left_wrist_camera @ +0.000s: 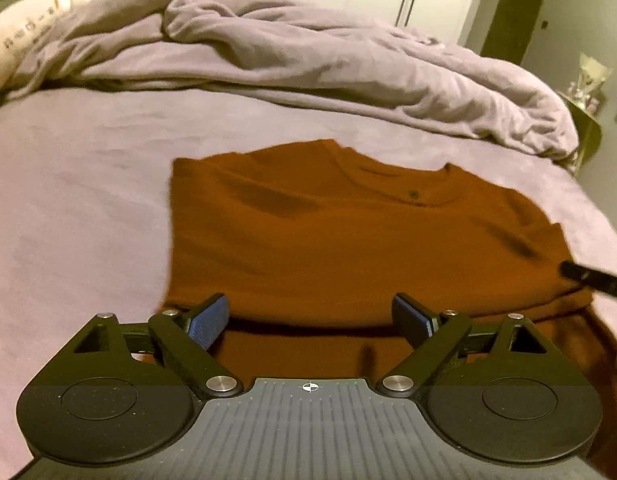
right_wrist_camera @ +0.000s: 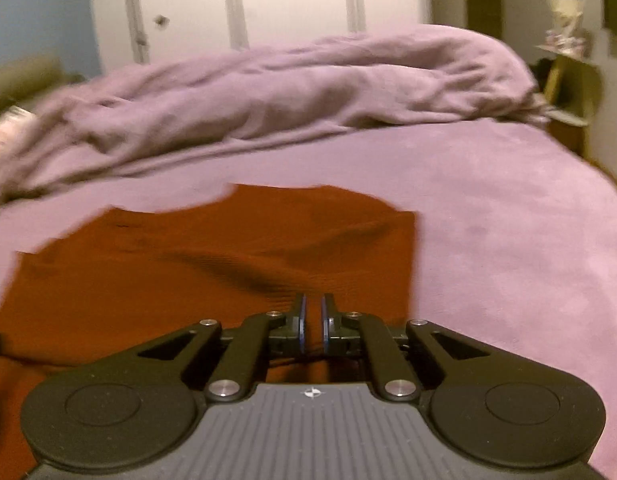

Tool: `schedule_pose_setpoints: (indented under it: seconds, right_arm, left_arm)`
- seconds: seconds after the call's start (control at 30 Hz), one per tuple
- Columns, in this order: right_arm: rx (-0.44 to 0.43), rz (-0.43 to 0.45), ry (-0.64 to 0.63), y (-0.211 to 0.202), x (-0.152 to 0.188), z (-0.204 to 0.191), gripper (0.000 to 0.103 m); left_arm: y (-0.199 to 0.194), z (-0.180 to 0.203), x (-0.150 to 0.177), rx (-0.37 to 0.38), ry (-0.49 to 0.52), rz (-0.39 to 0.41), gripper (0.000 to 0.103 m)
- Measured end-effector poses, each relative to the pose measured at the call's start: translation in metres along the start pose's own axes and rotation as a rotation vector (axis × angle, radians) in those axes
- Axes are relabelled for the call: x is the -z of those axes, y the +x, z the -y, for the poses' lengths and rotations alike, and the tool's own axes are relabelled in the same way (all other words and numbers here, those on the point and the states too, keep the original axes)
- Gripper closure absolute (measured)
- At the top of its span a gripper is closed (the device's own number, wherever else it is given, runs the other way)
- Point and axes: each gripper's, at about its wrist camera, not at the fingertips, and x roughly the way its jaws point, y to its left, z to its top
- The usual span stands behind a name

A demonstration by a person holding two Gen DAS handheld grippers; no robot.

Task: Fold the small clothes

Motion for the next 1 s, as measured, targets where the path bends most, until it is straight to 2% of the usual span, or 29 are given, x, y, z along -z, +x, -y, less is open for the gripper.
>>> schedule_pose_setpoints:
  seconds: [0.1, 0.2, 0.27, 0.33, 0.43, 0.5, 0.53, 0.63, 0.7, 0.83, 1.0]
  right_arm:
    - [-0.043, -0.021, -0.074, 0.001, 0.007, -0.023, 0.089]
    - [0.005, -0.103, -0.138, 0.016, 0.018, -0.027, 0.086]
    - [0.036, -0.092, -0.131, 0.018, 0.023, -0.019, 0.084]
    - [0.021, -0.095, -0.083, 0.020, 0.024, -0.009, 0.084]
    - [0.040, -0.102, -0.139, 0.018, 0.025, -0.016, 0.084]
    - [0.058, -0.120, -0.161, 0.009, 0.023, -0.021, 0.083]
    - [0.061, -0.133, -0.162, 0.001, 0.023, -0.022, 0.080]
    - [0.083, -0.167, -0.154, -0.037, 0.038, -0.014, 0.051]
    - [0.074, -0.166, -0.136, -0.073, 0.058, -0.001, 0.050]
    - [0.115, -0.204, -0.077, -0.140, 0.108, 0.031, 0.048]
    - [0.138, -0.240, -0.012, -0.187, 0.140, 0.053, 0.043]
  left_arm:
    - [0.008, 0.010, -0.001, 0.002, 0.016, -0.023, 0.010]
    - [0.022, 0.014, 0.003, -0.051, 0.037, -0.092, 0.010]
    - [0.029, 0.013, 0.009, -0.110, 0.058, -0.129, 0.009]
    - [0.030, 0.011, 0.016, -0.120, 0.090, -0.107, 0.007]
    - [0.023, 0.011, 0.021, -0.127, 0.106, -0.098, 0.007]
    - [0.012, 0.009, 0.023, -0.130, 0.108, -0.120, 0.007]
    - [0.003, 0.007, 0.027, -0.127, 0.110, -0.133, 0.007]
    - [-0.033, -0.008, 0.047, -0.105, 0.112, -0.134, 0.007]
    - [-0.058, -0.019, 0.064, -0.114, 0.110, -0.145, 0.007]
    - [-0.105, -0.038, 0.107, -0.153, 0.118, -0.159, 0.006]
    - [-0.123, -0.058, 0.135, -0.192, 0.049, -0.233, 0.005]
